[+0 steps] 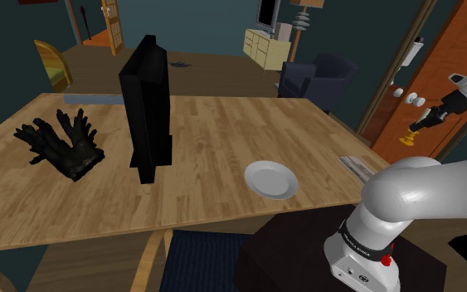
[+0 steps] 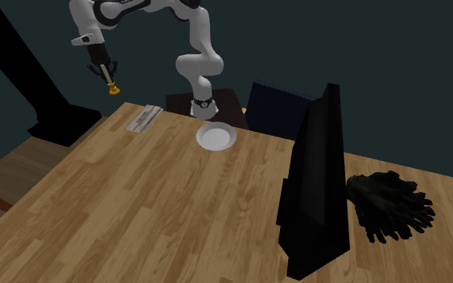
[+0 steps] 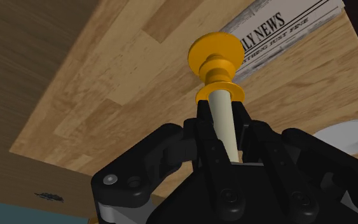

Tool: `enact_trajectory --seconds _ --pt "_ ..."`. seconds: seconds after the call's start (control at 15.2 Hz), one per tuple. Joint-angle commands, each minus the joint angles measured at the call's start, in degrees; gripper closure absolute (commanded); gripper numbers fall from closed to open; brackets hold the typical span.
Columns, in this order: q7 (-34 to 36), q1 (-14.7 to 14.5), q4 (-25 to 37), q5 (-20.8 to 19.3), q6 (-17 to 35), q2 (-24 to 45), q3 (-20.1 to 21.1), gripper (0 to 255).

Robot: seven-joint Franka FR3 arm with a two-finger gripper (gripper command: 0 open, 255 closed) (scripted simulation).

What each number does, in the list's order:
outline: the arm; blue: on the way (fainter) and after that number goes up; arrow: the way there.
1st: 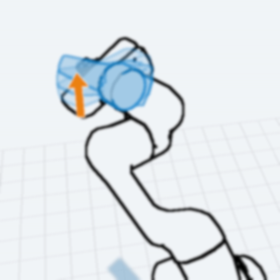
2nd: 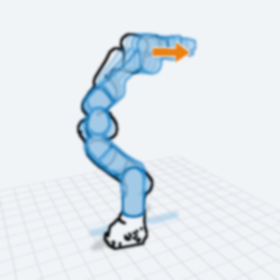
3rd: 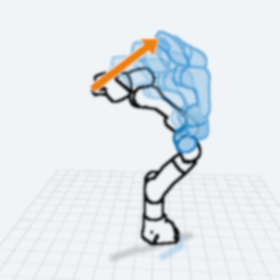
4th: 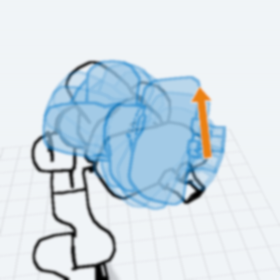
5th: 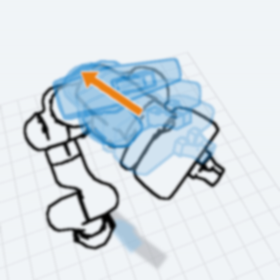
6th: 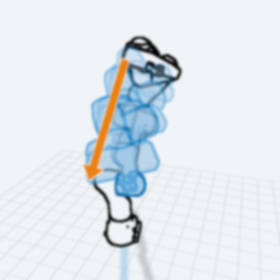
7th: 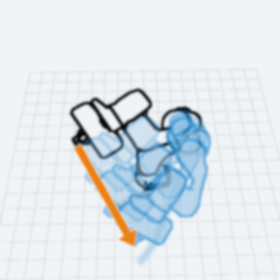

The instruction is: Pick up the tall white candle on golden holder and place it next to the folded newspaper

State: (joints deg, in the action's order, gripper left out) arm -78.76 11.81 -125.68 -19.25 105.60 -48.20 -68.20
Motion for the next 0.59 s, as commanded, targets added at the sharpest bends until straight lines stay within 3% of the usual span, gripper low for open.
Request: enact_trajectory --seconds 0.0,0.53 --pt "-0.21 -0.16 -1.17 -0.5 1.44 -0.03 -0.97 255" --pt "-1.27 -1.02 -5.07 -2.59 6.65 0.02 -5.24 255"
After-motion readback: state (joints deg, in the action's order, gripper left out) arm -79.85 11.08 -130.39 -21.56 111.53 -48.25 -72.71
